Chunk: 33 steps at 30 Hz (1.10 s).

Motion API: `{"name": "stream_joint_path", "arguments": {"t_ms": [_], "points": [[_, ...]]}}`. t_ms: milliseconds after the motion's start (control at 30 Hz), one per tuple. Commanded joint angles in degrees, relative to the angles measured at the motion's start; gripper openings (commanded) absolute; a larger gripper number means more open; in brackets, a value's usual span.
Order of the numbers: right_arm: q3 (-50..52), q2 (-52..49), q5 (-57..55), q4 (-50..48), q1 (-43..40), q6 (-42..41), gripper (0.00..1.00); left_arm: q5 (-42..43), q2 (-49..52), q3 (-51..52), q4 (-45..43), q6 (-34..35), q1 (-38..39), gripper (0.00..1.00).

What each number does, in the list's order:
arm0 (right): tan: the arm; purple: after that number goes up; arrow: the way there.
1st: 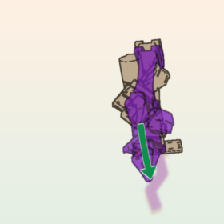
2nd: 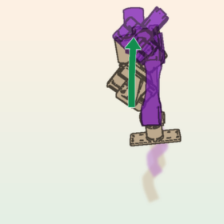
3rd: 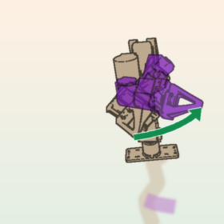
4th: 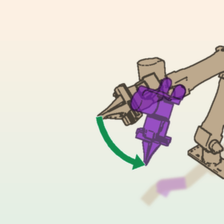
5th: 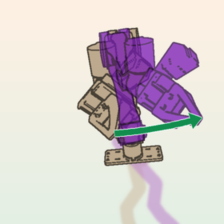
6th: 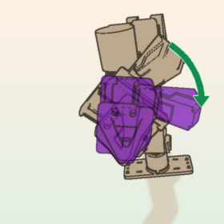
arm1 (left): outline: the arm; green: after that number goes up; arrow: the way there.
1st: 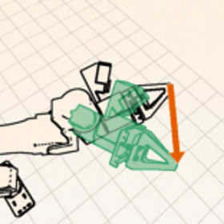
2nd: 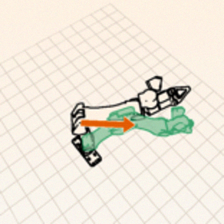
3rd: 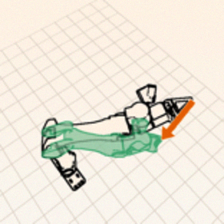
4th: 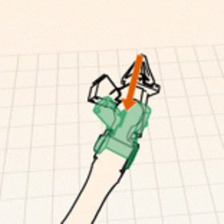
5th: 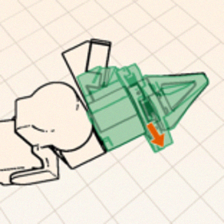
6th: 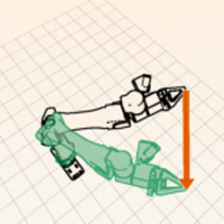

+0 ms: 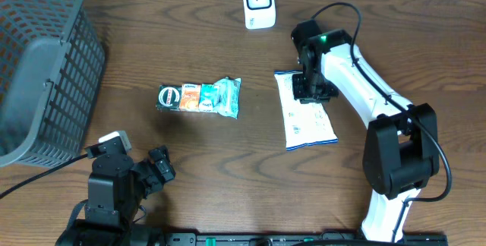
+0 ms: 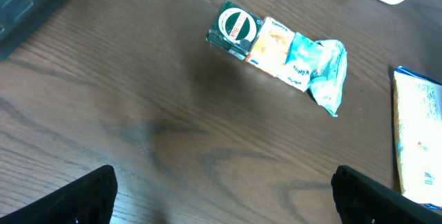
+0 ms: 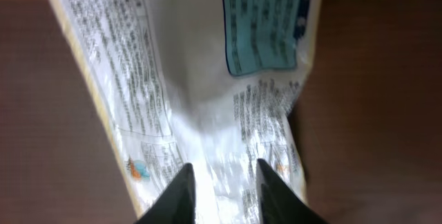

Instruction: Scan the item barcode

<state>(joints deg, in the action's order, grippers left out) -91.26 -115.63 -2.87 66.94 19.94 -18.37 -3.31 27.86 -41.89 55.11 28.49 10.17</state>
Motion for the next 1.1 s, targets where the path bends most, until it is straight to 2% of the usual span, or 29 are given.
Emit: {"name": "stream_joint_path", "arguments": {"t_ms": [0, 100, 133, 167, 233, 267, 300, 467, 733, 933, 1000, 1067], "points": [[4.6, 0.6, 0.2, -2.7, 0.5, 0.2, 0.22, -0.2, -0.3, -0.1, 0.0, -0.1, -0.1, 0.98], [7.9, 0.6, 2.0, -6.1, 0.5, 0.2, 0.25, -0.2, -0.3, -0.1, 0.0, -0.1, -0.1, 0.98], [8.9, 0.6, 2.3, -7.5, 0.5, 0.1, 0.29, -0.2, -0.3, -0.1, 0.0, -0.1, -0.1, 0.97], [10.9, 0.6, 2.4, -10.5, 0.5, 0.2, 0.63, -0.2, -0.3, -0.1, 0.0, -0.1, -0.1, 0.98], [12.0, 0.6, 2.3, -12.3, 0.5, 0.2, 0.78, -0.2, -0.3, -0.1, 0.0, -0.1, -0.1, 0.98], [12.1, 0.6, 2.3, -12.4, 0.5, 0.2, 0.94, -0.2, -0.3, -0.1, 0.0, -0.1, -0.1, 0.98], [12.1, 0.6, 2.1, -12.3, 0.5, 0.2, 0.99, -0.2, -0.3, -0.1, 0.0, -0.1, -0.1, 0.98], [9.2, 0.6, 0.9, -8.3, 0.2, 0.2, 0.99, -0.2, -0.3, -0.1, 0.0, -0.1, -0.1, 0.98], [0.0, 0.6, 1.2, 5.6, 0.7, 0.2, 0.99, -0.2, -0.3, -0.1, 0.0, -0.1, -0.1, 0.98], [-0.8, 0.6, 3.5, 10.0, 2.1, 0.5, 0.98, -0.2, -0.3, -0.1, 0.0, -0.1, -0.1, 0.98], [-0.8, 0.6, 4.0, 9.8, 2.8, 0.6, 0.92, -0.2, -0.3, -0.1, 0.0, -0.1, -0.1, 0.98], [-0.8, 0.6, 4.1, 8.9, 3.8, 0.6, 0.80, -0.2, -0.3, -0.1, 0.0, -0.1, -0.1, 0.97]]}}
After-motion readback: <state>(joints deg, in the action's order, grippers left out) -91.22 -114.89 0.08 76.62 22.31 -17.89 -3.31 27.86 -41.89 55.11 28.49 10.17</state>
